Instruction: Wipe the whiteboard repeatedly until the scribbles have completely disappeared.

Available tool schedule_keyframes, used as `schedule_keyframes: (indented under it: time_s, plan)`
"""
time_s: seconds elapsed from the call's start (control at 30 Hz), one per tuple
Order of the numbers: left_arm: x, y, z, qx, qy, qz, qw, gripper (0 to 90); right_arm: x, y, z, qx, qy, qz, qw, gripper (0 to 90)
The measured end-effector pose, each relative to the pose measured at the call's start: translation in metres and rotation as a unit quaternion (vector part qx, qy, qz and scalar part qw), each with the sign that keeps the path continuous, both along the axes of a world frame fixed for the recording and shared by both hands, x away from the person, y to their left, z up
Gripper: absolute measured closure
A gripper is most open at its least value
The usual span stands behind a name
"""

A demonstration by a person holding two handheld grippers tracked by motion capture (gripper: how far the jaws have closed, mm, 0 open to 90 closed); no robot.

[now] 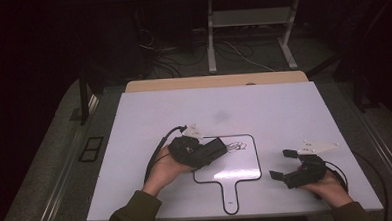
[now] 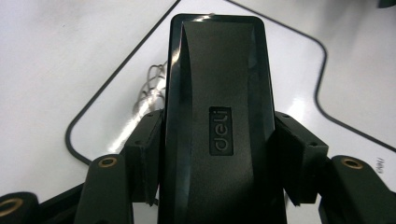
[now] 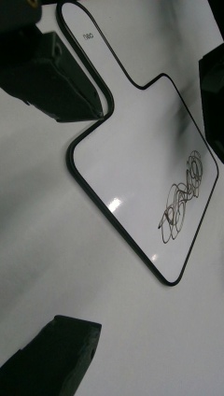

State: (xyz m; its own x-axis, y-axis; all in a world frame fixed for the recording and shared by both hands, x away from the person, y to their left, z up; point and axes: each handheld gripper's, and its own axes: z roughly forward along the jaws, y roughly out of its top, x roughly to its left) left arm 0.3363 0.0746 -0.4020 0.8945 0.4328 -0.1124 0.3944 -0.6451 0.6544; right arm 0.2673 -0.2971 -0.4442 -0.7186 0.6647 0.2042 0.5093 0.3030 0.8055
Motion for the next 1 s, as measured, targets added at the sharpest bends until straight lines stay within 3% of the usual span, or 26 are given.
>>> schedule_keyframes:
  time_s: [0.3, 0.5, 0.77, 1.0]
  plan:
    - [0.025, -0.006, 0.002, 0.033, -0.01, 0.028, 0.999, 39.6, 0.0, -0.001, 0.0, 0.001, 0.002, -0.001, 1.0, 0.0]
    - [0.041, -0.012, -0.007, 0.047, -0.017, 0.039, 0.998, 39.6, 0.0, 0.0, 0.0, 0.001, 0.002, -0.001, 1.0, 0.0]
    - [0.049, -0.015, -0.016, 0.048, -0.015, 0.048, 0.9976, 39.6, 0.0, 0.0, -0.001, 0.002, 0.0, 0.001, 1.0, 0.0]
    - [0.05, -0.021, -0.024, 0.067, -0.016, 0.043, 0.9967, 39.6, 0.0, 0.001, -0.001, 0.001, -0.001, 0.002, 1.0, 0.0]
